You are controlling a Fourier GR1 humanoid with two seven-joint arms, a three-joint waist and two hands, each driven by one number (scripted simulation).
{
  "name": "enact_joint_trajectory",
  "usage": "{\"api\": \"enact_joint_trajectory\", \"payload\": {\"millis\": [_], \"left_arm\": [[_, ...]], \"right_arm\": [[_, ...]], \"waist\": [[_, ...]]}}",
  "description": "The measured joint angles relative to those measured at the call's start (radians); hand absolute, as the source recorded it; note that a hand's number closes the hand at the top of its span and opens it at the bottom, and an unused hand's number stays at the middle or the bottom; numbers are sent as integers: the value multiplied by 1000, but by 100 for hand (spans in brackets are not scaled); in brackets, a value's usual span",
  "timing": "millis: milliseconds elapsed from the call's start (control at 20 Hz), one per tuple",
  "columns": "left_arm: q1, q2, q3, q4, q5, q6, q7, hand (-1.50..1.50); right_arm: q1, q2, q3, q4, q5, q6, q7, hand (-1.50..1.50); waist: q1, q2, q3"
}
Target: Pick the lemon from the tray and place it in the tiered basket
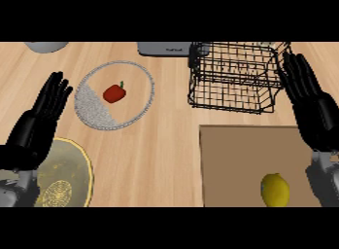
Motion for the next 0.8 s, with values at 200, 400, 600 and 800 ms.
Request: {"api": "enact_joint_trajectory", "payload": {"millis": [200,400,600,800], "left_arm": [[23,42,36,45,-54,35,11,0],[72,84,65,90,-103,78,32,0],[107,107,84,120,-130,106,51,0],[112,102,65,139,-164,125,62,0]], "right_arm": [[117,48,-61,-75,36,-136,-48,150],[239,114,-199,-90,54,-321,-111,-150],[434,218,-310,-38,89,-541,-118,-150],[640,292,-274,-134,99,-707,-179,-150]], "waist": [[-38,2,2],[-120,-8,8],[-152,4,6],[-130,3,3]]}}
